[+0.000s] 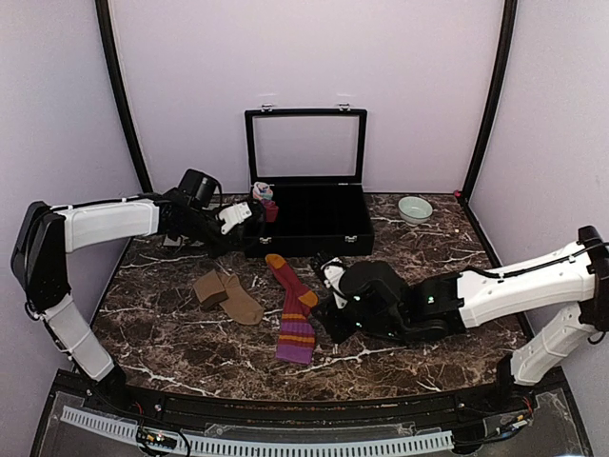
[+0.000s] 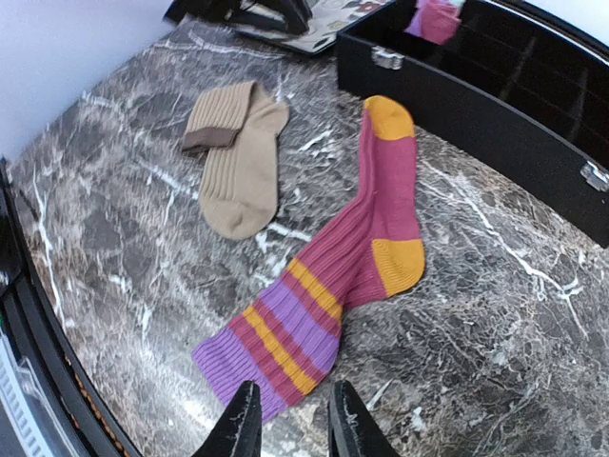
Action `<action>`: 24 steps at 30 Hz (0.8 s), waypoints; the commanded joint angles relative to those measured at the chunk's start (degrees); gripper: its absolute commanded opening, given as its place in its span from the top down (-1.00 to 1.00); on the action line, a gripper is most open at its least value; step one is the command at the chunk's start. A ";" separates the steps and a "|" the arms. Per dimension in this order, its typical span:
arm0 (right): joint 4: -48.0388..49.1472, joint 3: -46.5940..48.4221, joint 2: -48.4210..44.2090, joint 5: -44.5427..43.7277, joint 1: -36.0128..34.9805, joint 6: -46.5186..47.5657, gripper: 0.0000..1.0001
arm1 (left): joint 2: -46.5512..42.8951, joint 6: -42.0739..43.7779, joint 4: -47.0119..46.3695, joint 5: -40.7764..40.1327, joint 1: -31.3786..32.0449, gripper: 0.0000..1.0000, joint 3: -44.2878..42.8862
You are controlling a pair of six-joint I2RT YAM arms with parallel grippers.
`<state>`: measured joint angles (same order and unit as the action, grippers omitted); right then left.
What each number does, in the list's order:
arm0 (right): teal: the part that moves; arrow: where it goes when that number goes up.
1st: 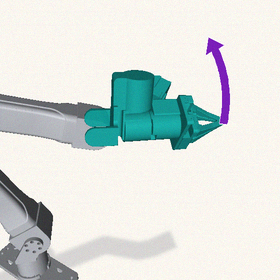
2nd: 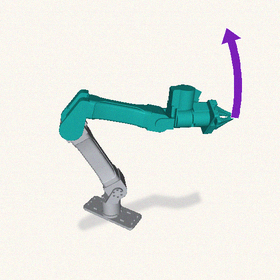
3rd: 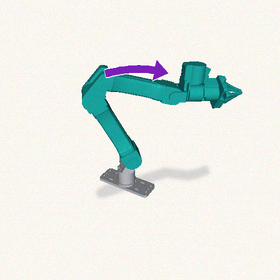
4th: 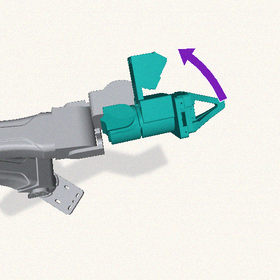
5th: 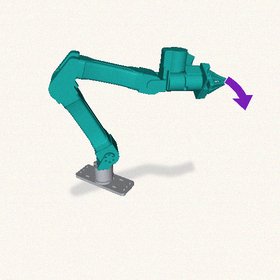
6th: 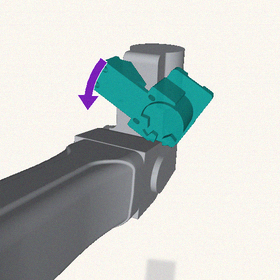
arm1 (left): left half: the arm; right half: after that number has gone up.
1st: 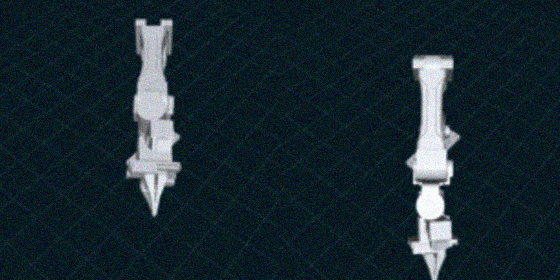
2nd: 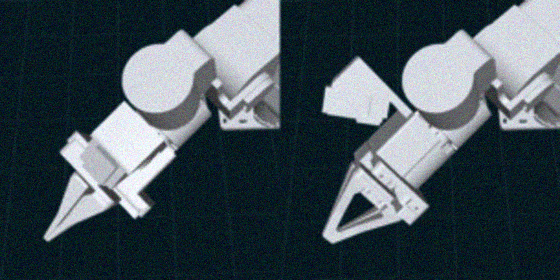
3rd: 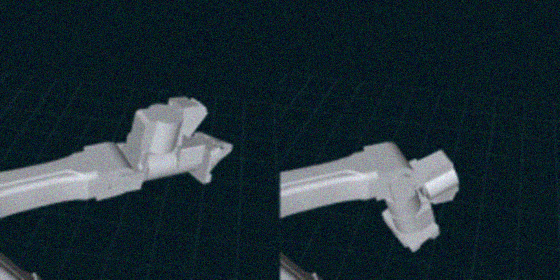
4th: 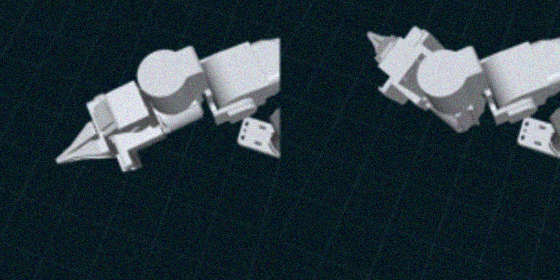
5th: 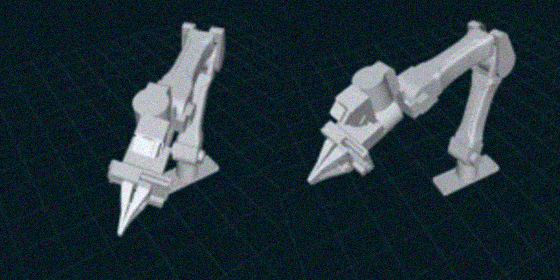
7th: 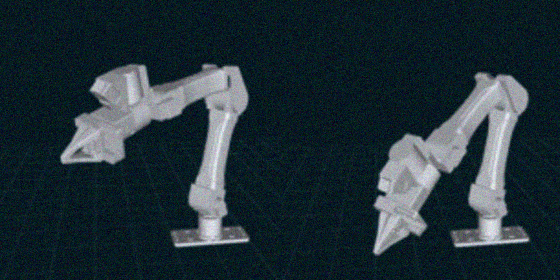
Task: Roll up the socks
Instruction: Adjust the sock at the center of the board.
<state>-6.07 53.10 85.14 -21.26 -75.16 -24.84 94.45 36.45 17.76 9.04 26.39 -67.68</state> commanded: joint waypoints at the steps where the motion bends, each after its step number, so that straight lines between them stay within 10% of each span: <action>1: 7.67 -5.75 0.10 4.67 3.64 -5.65 0.53 | 4.50 -5.02 1.37 3.84 5.75 0.61 -5.10; 24: 15.53 -2.20 18.08 9.82 2.19 -8.96 0.69 | 17.32 -3.89 -11.02 -3.46 10.96 0.66 -3.05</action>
<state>7.73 48.95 101.21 -12.38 -70.78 -33.34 112.97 28.93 7.97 8.99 37.06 -74.54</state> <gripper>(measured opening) 0.163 0.173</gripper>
